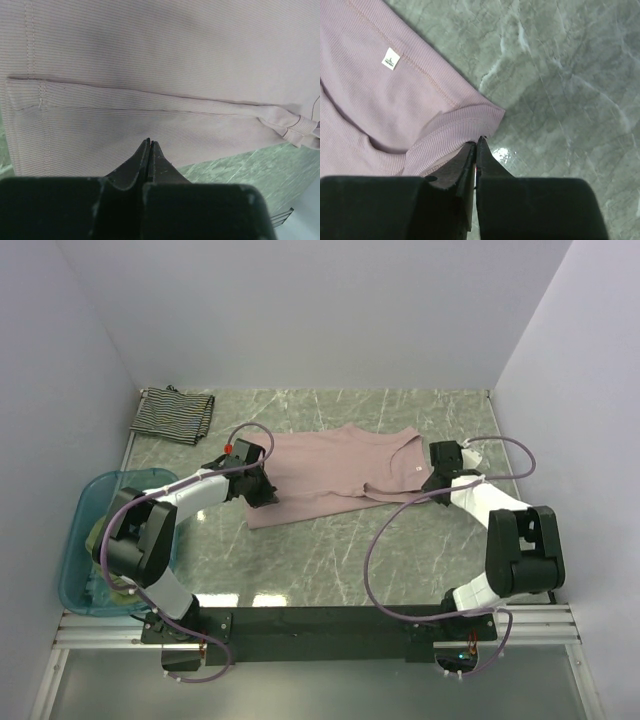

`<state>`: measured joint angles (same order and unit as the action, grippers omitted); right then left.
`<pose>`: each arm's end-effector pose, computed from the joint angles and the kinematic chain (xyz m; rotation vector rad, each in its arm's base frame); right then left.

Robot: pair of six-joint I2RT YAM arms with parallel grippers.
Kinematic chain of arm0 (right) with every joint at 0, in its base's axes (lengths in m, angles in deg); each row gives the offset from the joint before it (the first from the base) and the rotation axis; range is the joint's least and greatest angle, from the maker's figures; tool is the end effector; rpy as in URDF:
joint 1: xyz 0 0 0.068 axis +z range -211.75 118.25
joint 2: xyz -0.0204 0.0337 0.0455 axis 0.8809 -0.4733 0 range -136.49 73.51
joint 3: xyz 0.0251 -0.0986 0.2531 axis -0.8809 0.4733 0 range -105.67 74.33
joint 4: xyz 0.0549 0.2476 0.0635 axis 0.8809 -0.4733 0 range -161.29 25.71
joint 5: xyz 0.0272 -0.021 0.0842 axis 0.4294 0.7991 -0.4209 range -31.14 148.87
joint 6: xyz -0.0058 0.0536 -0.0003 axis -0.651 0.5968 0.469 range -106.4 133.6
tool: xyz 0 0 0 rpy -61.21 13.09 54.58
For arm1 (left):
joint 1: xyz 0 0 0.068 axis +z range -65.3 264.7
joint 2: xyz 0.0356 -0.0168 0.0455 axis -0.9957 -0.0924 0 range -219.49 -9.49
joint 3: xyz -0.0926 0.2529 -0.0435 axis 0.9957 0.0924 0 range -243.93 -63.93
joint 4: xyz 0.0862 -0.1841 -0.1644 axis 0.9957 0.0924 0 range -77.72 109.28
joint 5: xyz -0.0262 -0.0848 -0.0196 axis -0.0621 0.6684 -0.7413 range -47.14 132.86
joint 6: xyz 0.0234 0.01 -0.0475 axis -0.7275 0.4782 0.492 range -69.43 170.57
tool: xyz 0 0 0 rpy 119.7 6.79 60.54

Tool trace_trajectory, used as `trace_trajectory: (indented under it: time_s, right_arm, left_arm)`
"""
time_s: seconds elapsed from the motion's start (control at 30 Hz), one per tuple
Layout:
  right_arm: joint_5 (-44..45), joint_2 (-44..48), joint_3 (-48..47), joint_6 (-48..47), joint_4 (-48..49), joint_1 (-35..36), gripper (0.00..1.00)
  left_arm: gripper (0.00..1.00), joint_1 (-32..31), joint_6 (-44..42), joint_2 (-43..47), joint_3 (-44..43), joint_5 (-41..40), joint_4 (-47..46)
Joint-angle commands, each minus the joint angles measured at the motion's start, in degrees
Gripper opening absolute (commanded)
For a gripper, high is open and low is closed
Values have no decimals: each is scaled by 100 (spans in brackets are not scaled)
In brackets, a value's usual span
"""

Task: Fold and stack the tank tops
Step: Fold the tank top

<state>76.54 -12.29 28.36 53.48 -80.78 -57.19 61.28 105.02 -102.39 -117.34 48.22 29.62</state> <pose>0.2871 0.0121 0.1761 0.8652 2.3324 -0.0733 0.2928 -0.1305 0.1761 -0.6824 2.5974 -0.6004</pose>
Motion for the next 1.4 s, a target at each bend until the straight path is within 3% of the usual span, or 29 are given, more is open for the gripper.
trace_trajectory:
  time_s: [0.0,0.97,1.2,1.3,1.37]
  right_arm:
    - [211,-156,-350,-138,-91,-43,2]
    - [-88,-2274,-3171,-868,-1101,-289,3]
    - [-246,-2608,-3479,-947,-1067,-306,26]
    - [-448,-2399,-3357,-1026,-830,-298,41]
    - [-571,-2266,-3330,-1061,-716,-298,43]
  left_arm:
    - [1,39,-119,53,-109,105,-108]
    - [1,83,-128,-53,-38,-71,-100]
    - [11,92,-128,114,76,-53,-249]
    - [22,101,-163,324,155,43,-424]
    - [26,92,-190,430,181,114,-512]
